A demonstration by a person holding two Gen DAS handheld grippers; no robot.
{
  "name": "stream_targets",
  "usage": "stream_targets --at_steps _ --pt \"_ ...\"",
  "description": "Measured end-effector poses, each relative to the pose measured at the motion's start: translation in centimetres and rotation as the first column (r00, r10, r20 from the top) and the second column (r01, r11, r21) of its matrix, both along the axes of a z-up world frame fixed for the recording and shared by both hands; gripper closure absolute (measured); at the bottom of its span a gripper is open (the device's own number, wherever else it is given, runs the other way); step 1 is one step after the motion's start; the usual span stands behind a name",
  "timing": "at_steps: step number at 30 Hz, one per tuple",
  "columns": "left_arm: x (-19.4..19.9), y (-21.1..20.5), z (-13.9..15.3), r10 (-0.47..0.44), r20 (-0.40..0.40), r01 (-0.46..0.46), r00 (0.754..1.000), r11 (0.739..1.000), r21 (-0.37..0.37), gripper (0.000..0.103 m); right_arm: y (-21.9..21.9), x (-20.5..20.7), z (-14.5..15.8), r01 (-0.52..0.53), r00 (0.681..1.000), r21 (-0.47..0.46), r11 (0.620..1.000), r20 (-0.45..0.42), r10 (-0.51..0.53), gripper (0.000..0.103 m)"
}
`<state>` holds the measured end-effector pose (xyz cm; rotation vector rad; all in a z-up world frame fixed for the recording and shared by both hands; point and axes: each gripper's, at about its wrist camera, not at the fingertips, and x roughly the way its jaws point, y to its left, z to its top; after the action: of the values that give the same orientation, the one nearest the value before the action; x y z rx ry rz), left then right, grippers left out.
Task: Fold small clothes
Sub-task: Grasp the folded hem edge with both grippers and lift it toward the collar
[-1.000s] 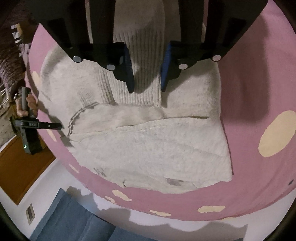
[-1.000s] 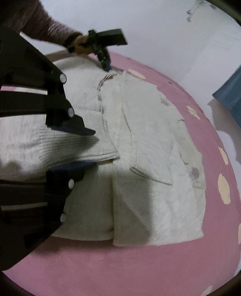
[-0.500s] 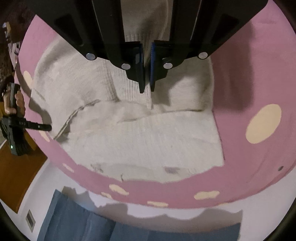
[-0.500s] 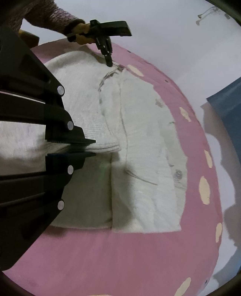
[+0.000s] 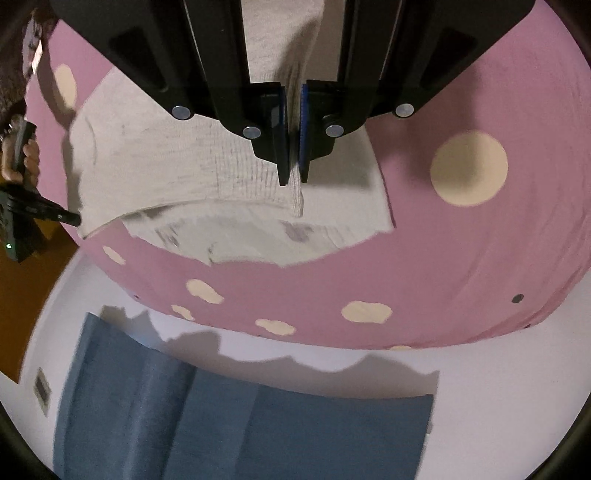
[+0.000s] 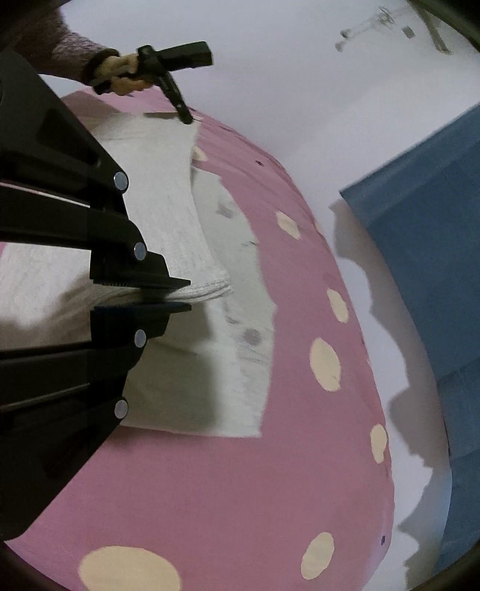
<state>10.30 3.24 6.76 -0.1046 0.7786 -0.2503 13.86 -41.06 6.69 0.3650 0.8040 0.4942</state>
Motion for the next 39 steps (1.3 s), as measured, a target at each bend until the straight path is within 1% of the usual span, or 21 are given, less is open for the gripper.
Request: stream_targets --at_steps 1,2,7,11,15,18,22,24,27,31,39 --pt "0.9 0.0 0.0 0.009 -0.002 -0.009 1.0 1.0 0.001 0.098 -0.1 0.5 0.1 0.009 1.0 0.002 1.0 0.0 -0.009 0.098" --pt "2.2 -0.1 -0.1 0.025 -0.005 -0.025 1.0 1.0 0.004 0.098 -0.2 1.5 0.0 0.02 1.0 0.004 1.0 -0.001 -0.02 0.098" --pt "6.5 -0.3 -0.2 0.076 0.005 -0.076 0.997 0.996 0.036 0.098 -0.5 6.7 -0.7 0.073 0.997 0.001 0.997 -0.013 -0.073 0.099" --pt "10.4 -1.0 -0.7 0.1 0.01 -0.101 0.995 0.992 0.082 0.098 -0.7 10.5 -1.9 0.108 0.994 -0.013 0.994 -0.029 -0.108 0.099" --pt "13.9 -1.8 -2.5 0.114 0.006 -0.114 0.993 0.984 0.135 0.098 -0.8 14.0 -3.8 0.149 0.987 -0.025 0.989 -0.061 -0.15 0.099" --pt "16.1 -1.9 -4.3 0.131 -0.019 -0.127 0.991 0.981 0.145 0.098 -1.0 16.2 -5.8 0.173 0.979 -0.038 0.984 -0.104 -0.176 0.099" --pt "17.6 -1.5 -6.8 0.148 -0.063 -0.137 0.987 0.979 0.153 0.098 -1.2 17.9 -9.0 0.196 0.964 -0.071 0.978 -0.169 -0.205 0.099" --pt "18.0 -1.1 -8.2 0.159 -0.091 -0.145 0.983 0.979 0.143 0.098 -1.2 18.3 -10.4 0.204 0.957 -0.081 0.976 -0.195 -0.216 0.099" --pt "18.0 -0.7 -9.2 0.162 -0.107 -0.148 0.981 0.98 0.134 0.098 -1.5 18.3 -11.7 0.21 0.952 -0.065 0.975 -0.211 -0.22 0.099" --pt "17.9 -0.5 -9.4 0.16 -0.107 -0.148 0.981 0.982 0.115 0.098 -1.7 18.2 -11.8 0.209 0.954 -0.049 0.977 -0.208 -0.215 0.099" --pt "18.0 -0.6 -9.4 0.157 -0.109 -0.144 0.982 0.983 0.115 0.098 -1.9 18.1 -11.9 0.21 0.954 -0.028 0.977 -0.211 -0.212 0.099"
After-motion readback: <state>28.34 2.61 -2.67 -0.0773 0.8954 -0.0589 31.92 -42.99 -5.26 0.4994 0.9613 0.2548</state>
